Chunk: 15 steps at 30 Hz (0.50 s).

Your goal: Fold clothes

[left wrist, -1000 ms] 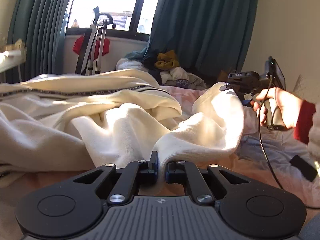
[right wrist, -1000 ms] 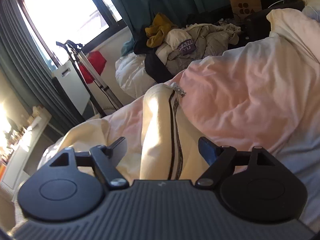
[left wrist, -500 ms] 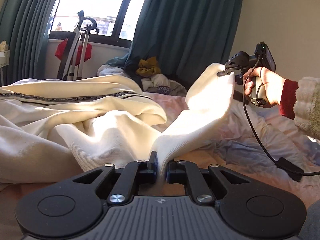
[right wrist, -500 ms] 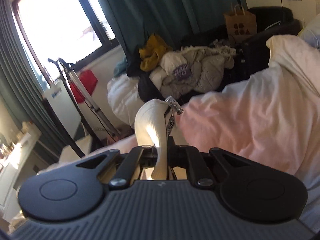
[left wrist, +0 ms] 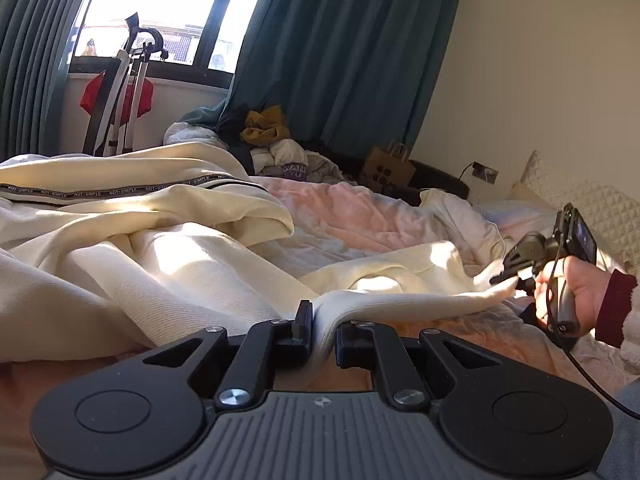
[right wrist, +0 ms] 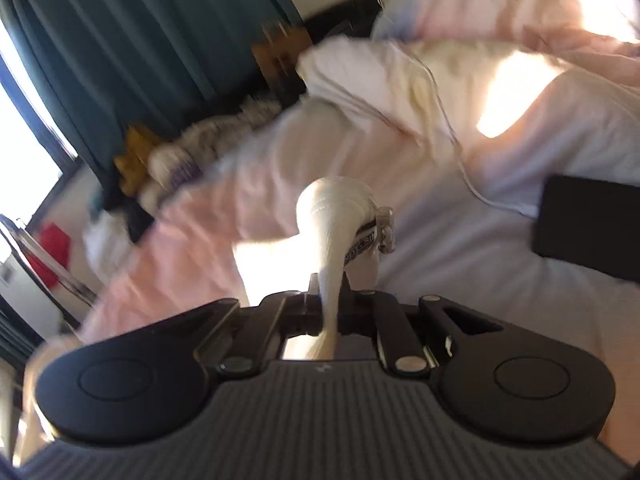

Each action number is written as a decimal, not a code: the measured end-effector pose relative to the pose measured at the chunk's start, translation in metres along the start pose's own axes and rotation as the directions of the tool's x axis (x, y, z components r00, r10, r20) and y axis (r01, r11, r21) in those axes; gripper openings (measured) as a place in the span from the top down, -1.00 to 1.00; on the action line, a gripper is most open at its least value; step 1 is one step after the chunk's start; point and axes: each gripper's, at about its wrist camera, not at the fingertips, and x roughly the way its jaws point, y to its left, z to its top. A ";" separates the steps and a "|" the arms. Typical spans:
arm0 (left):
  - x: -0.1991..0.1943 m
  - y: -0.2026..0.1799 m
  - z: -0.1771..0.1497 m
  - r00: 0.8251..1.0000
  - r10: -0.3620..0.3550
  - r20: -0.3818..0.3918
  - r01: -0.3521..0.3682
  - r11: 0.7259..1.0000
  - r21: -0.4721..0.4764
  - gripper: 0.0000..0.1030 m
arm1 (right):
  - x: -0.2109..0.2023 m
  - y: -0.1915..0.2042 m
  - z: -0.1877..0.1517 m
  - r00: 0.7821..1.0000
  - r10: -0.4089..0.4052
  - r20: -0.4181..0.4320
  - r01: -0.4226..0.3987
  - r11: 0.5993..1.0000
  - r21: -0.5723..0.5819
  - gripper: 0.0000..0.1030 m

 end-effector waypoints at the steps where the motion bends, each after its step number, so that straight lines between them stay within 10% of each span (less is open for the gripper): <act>1: 0.002 0.001 -0.001 1.000 0.003 -0.012 -0.003 1.000 -0.010 0.78 | 0.006 -0.008 -0.003 0.999 -0.021 -0.043 0.022 1.000 0.017 0.83; 10: 0.005 -0.001 -0.004 0.994 0.042 -0.098 -0.048 0.997 -0.060 0.67 | 0.014 -0.046 -0.024 0.993 0.036 -0.110 -0.020 0.990 0.143 0.83; 15: -0.007 0.001 -0.008 0.986 0.038 -0.161 -0.055 0.993 -0.107 0.15 | 0.011 -0.051 -0.018 0.992 0.080 -0.097 -0.063 0.985 0.163 0.83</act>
